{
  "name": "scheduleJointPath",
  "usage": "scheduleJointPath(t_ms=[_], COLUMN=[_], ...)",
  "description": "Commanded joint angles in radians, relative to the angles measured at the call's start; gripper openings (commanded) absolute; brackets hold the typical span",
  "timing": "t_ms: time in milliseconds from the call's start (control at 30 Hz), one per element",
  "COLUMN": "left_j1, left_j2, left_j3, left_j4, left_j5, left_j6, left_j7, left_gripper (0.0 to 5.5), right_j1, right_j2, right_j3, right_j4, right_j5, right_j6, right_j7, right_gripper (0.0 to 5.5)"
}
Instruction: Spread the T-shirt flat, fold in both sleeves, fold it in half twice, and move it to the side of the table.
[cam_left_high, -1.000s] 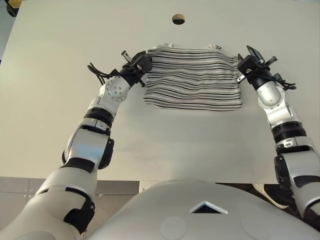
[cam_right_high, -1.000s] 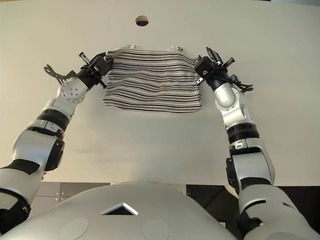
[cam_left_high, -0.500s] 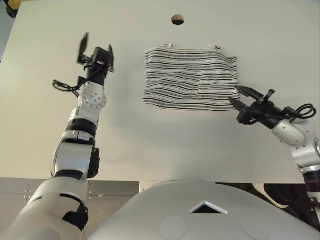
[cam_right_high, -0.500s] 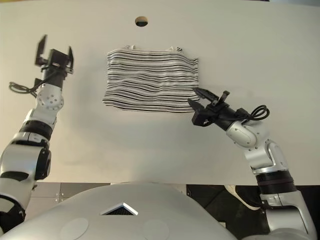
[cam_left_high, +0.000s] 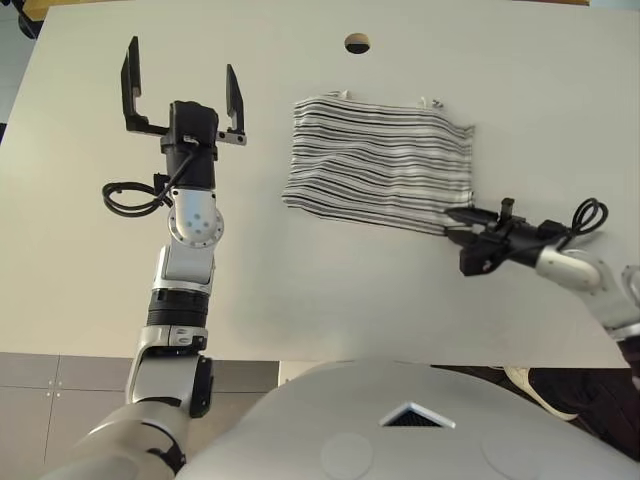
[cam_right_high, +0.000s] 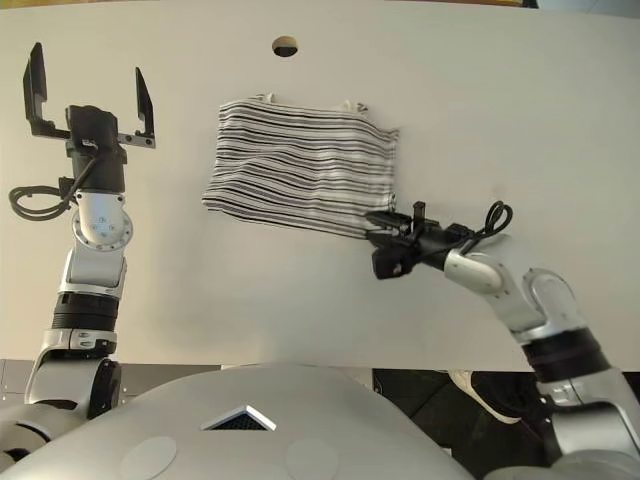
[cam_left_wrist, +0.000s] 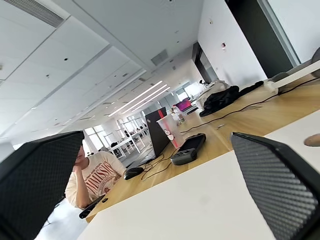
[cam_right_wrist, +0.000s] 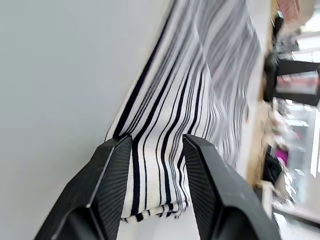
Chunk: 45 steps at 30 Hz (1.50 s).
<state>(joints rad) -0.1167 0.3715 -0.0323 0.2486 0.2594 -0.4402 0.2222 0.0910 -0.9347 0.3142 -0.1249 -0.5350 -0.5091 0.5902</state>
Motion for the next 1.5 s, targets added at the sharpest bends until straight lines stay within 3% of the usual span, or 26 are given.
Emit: scheduleJointPath(t_ms=[33, 433, 533, 600, 667, 733, 967, 1100, 1200, 1367, 1500], left_j1=[0.016, -0.002, -0.019, -0.022, -0.023, -0.021, -0.028, -0.030, -0.024, -0.023, -0.028], left_j2=[-0.019, -0.051, -0.052, -0.052, -0.060, -0.074, -0.110, -0.121, -0.127, -0.133, -0.123], left_j3=[-0.009, -0.001, 0.005, 0.010, 0.014, 0.023, 0.024, 0.020, 0.019, 0.019, 0.021], left_j4=[-0.036, 0.040, 0.073, 0.084, 0.091, 0.086, 0.073, 0.072, 0.071, 0.074, 0.075], left_j5=[0.010, 0.004, 0.004, 0.000, -0.003, -0.004, -0.005, 0.000, 0.003, 0.003, -0.004], left_j6=[0.009, -0.037, -0.052, -0.060, -0.066, -0.070, -0.066, -0.063, -0.061, -0.060, -0.061], left_j7=[-0.034, -0.046, -0.046, -0.046, -0.040, -0.025, -0.025, -0.042, -0.046, -0.051, -0.068], left_gripper=[5.47, 5.47, 5.47, 5.47, 5.47, 5.47, 5.47, 5.47, 5.47, 5.47, 5.47], right_j1=[0.074, -0.089, -0.138, -0.209, -0.345, -0.477, -0.654, -0.653, -0.555, -0.248, 0.102], right_j2=[-0.080, 0.273, 0.347, 0.385, 0.423, 0.433, 0.554, 0.485, 0.361, 0.213, 0.126], right_j3=[0.017, 0.336, 0.329, 0.233, 0.110, 0.086, 0.298, 0.311, 0.269, 0.142, 0.014], right_j4=[-0.077, -0.218, -0.245, -0.239, -0.097, 0.158, 0.809, 0.995, 0.962, 0.575, 0.074], right_j5=[0.051, 0.141, 0.164, 0.223, 0.177, 0.044, -0.230, -0.255, -0.222, -0.124, -0.090], right_j6=[-0.013, 0.002, 0.032, 0.071, 0.095, 0.086, 0.035, 0.007, -0.019, 0.072, 0.242], right_j7=[0.120, 0.277, 0.258, 0.209, 0.072, -0.079, -0.337, -0.423, -0.462, -0.434, -0.350], right_gripper=[1.89, 1.89, 1.89, 1.89, 1.89, 1.89, 1.89, 1.89, 1.89, 1.89, 1.89])
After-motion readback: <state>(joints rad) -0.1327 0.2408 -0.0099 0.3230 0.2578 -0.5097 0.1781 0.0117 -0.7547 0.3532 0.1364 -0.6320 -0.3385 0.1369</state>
